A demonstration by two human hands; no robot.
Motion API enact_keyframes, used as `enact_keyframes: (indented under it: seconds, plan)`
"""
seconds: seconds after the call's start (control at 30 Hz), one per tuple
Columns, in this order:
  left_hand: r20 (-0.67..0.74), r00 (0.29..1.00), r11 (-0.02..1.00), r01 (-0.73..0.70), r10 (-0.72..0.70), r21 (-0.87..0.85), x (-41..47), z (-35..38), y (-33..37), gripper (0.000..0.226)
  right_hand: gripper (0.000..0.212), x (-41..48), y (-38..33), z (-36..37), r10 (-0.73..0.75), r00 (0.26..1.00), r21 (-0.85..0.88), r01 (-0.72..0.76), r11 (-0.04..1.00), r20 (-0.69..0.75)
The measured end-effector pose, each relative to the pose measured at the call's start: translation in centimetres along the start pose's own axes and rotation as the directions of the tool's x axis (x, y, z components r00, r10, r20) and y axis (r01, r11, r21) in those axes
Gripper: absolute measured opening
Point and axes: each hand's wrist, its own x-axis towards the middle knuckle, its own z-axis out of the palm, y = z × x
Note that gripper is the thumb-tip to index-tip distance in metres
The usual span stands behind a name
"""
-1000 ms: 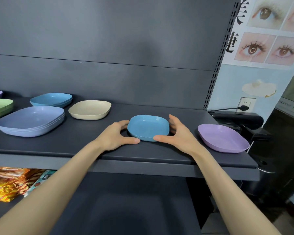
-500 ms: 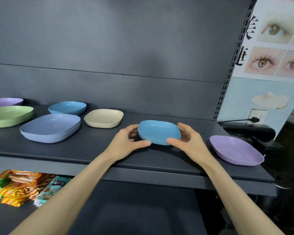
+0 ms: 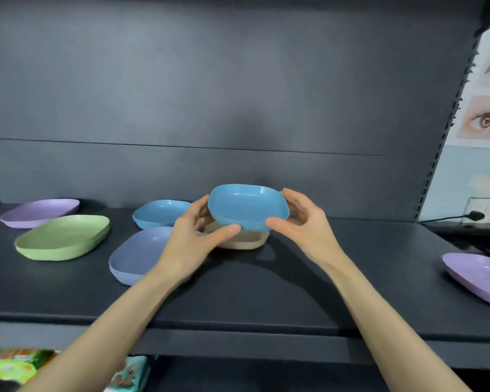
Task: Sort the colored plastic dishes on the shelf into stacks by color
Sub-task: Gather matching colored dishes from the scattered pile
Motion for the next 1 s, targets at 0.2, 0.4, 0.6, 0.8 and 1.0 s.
enact_keyframes:
  seconds: [0.2,0.4,0.6,0.8,1.0]
  plan:
    - [0.027,0.999,0.997,-0.026,0.024,0.068,2.4,-9.3,-1.8,0.056,0.084,3.0,-0.7,8.4,0.003,1.000,-0.028,-0.002,1.000,0.022]
    - [0.122,0.992,0.990,0.013,-0.031,0.143,6.4,-16.0,-3.2,0.050,0.062,6.2,-1.5,13.4,0.046,0.997,-0.091,-0.040,0.995,0.068]
    - [0.167,0.983,0.975,0.034,-0.072,0.219,10.0,-19.1,-5.4,0.053,0.048,9.6,-1.4,15.7,0.077,0.986,-0.169,-0.052,0.984,0.149]
    - [0.250,0.949,0.942,0.107,-0.193,0.320,12.8,-21.0,-7.8,0.082,0.052,12.1,0.7,16.8,0.145,0.967,-0.227,-0.097,0.969,0.207]
    - [0.350,0.883,0.926,0.202,-0.313,0.320,14.9,-22.2,-9.6,0.094,0.096,13.9,2.0,17.4,0.197,0.939,-0.309,-0.106,0.945,0.281]
